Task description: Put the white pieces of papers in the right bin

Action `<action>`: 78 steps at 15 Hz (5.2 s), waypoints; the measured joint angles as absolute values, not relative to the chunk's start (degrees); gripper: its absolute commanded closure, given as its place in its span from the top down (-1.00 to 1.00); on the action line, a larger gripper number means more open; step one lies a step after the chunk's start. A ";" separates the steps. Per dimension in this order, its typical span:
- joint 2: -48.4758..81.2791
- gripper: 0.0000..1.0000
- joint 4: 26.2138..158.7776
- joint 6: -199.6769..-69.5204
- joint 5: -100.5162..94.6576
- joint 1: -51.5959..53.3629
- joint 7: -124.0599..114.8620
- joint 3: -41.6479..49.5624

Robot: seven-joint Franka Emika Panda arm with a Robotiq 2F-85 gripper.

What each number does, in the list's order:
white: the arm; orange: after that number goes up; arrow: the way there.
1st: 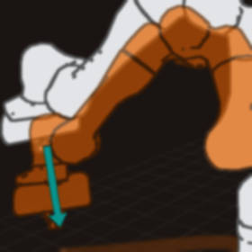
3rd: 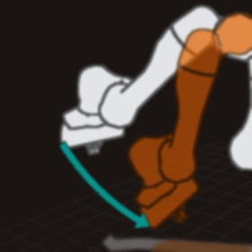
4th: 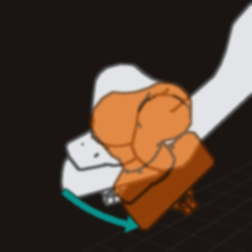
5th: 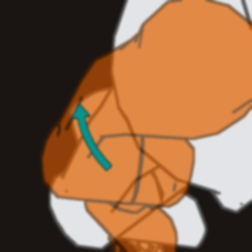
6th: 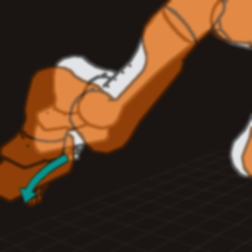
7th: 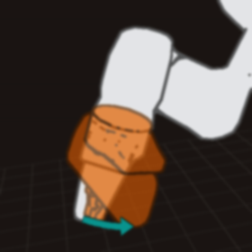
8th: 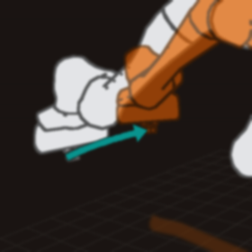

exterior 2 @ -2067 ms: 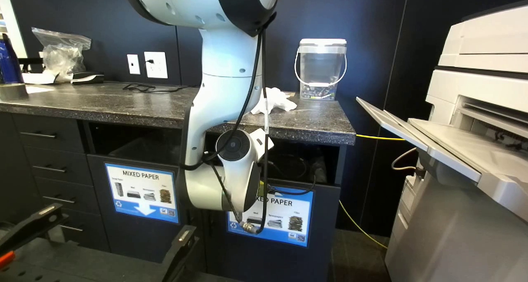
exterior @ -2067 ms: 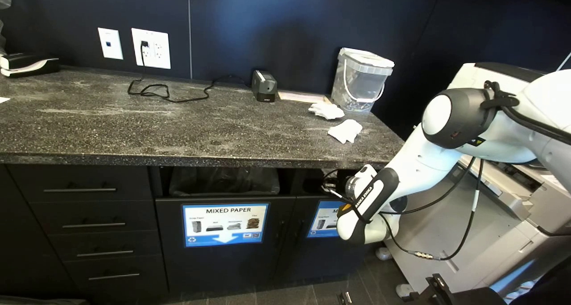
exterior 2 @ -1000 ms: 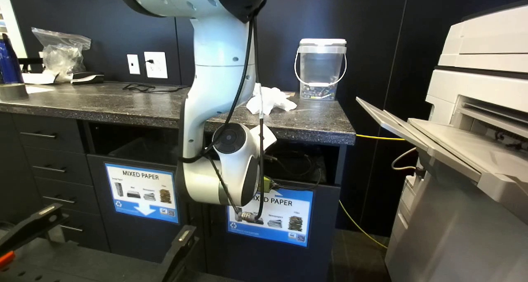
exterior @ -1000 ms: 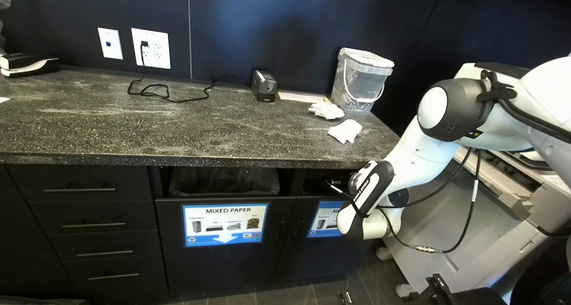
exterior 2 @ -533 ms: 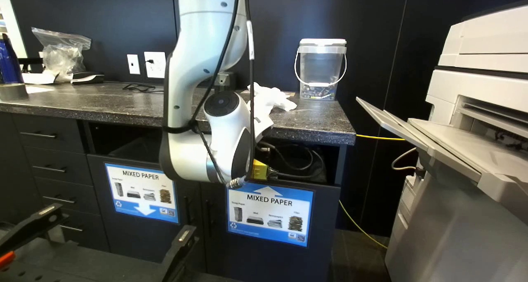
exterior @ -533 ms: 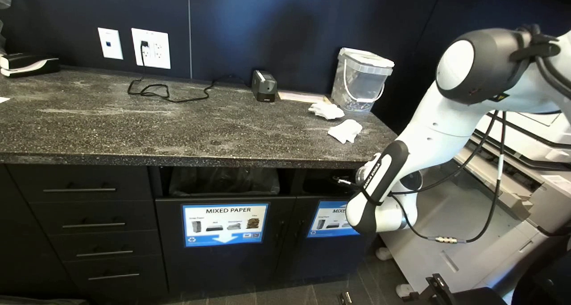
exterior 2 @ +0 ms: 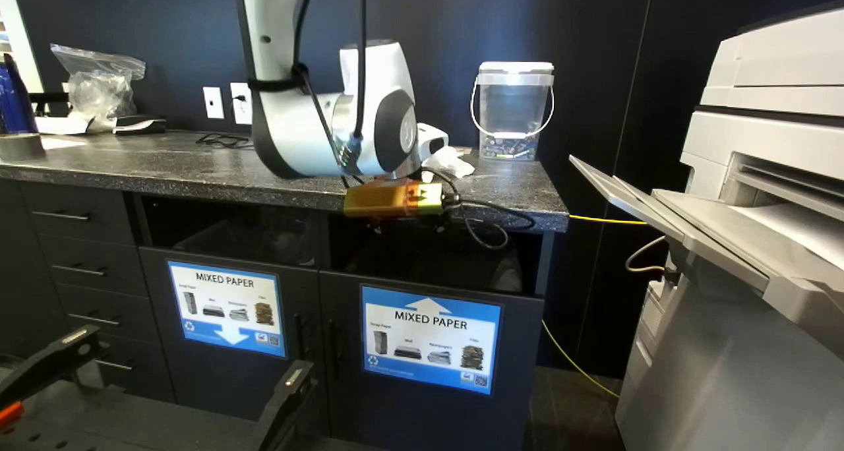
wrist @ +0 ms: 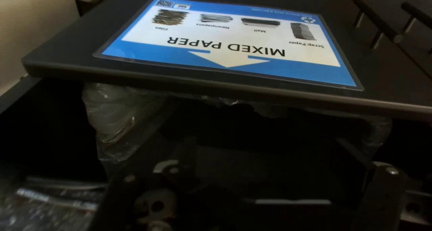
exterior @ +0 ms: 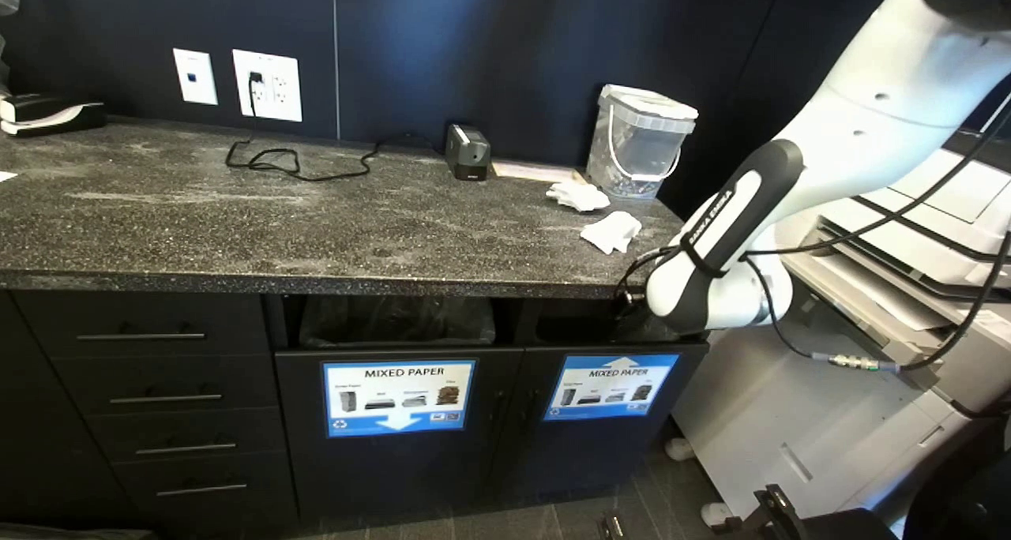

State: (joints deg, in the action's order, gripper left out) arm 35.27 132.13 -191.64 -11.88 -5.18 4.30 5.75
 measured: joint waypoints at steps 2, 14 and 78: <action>30.18 1.00 132.13 -182.65 -11.89 -5.31 5.67 5.51; 25.39 1.00 121.96 -152.82 -0.86 -10.99 11.29 -1.46; 53.94 -0.69 64.18 -116.32 1.17 -6.06 -5.32 1.85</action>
State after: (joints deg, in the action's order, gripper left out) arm 53.94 64.18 -116.32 1.17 -6.06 -5.32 1.85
